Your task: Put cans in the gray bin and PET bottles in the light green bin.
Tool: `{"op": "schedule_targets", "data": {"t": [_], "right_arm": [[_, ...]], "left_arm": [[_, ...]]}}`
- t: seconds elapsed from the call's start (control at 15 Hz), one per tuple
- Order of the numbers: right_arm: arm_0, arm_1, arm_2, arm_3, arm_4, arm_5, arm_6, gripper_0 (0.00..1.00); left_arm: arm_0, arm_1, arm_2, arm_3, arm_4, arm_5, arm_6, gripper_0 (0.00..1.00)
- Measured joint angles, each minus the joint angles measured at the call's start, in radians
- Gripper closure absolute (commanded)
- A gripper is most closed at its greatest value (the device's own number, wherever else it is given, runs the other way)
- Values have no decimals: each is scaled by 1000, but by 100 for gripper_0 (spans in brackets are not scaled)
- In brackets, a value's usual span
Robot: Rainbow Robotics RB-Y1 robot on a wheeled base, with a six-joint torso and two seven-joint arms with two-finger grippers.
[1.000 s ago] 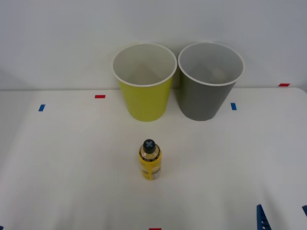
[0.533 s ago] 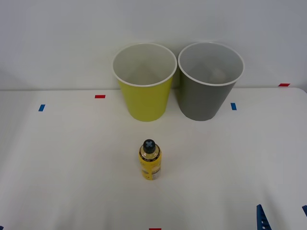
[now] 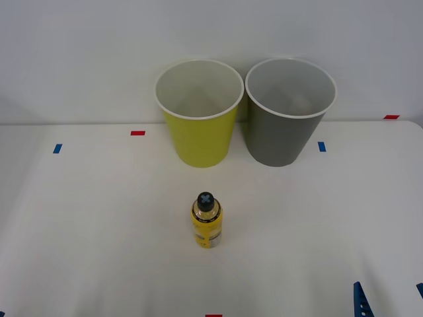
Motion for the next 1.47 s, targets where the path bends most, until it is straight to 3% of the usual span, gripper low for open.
{"op": "schedule_targets", "data": {"t": [0.87, 1.13, 1.47], "right_arm": [[0, 0, 0, 0, 0, 0, 0, 0], [0, 0, 0, 0, 0, 0, 0, 0], [0, 0, 0, 0, 0, 0, 0, 0]], "left_arm": [[-23, 4, -16, 35, -2, 16, -1, 0], [-80, 115, -37, 39, -23, 16, 1, 0], [-256, 325, -179, 41, 23, 18, -3, 0]]}}
